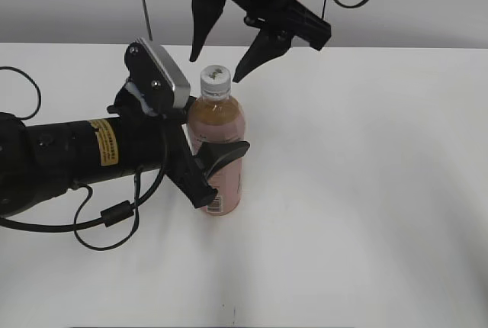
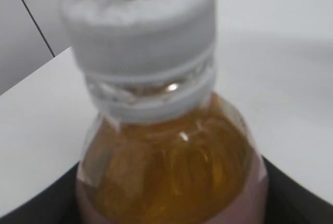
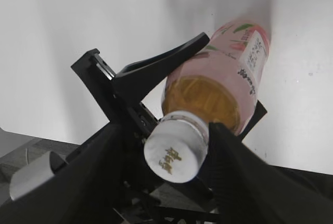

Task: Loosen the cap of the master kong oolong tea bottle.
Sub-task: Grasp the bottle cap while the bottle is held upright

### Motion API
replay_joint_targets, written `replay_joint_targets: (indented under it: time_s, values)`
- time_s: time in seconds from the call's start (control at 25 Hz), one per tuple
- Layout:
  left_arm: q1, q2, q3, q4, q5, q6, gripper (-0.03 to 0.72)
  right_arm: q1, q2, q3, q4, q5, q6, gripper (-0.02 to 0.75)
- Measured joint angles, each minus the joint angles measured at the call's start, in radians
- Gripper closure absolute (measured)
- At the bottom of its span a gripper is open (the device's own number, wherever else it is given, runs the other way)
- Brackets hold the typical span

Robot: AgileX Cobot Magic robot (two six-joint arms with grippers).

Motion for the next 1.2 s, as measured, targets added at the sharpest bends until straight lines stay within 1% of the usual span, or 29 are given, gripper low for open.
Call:
replay_joint_targets:
  time_s: [0.12, 0.4, 0.48, 0.6, 0.76, 0.92, 1.2]
  values:
    - [0.0, 0.0, 0.0, 0.0, 0.0, 0.0, 0.233, 0.001, 0.0, 0.02, 0.017, 0.0, -0.003, 0.339]
    - [0.0, 0.0, 0.0, 0.0, 0.0, 0.0, 0.233, 0.01, 0.0, 0.031, 0.017, 0.0, -0.006, 0.346]
    - [0.0, 0.0, 0.0, 0.0, 0.0, 0.0, 0.233, 0.01, 0.0, 0.031, 0.017, 0.0, -0.006, 0.382]
    - [0.0, 0.0, 0.0, -0.001, 0.0, 0.0, 0.233, 0.01, 0.0, 0.031, 0.009, 0.001, -0.01, 0.458]
    - [0.0, 0.0, 0.0, -0.002, 0.0, 0.0, 0.233, 0.01, 0.001, 0.031, 0.009, 0.001, -0.039, 0.458]
    - [0.0, 0.0, 0.0, -0.002, 0.0, 0.0, 0.233, 0.01, 0.001, 0.031, 0.008, 0.002, -0.186, 0.458]
    - [0.0, 0.0, 0.0, -0.002, 0.0, 0.0, 0.233, 0.01, 0.001, 0.031, -0.009, 0.002, -0.64, 0.458]
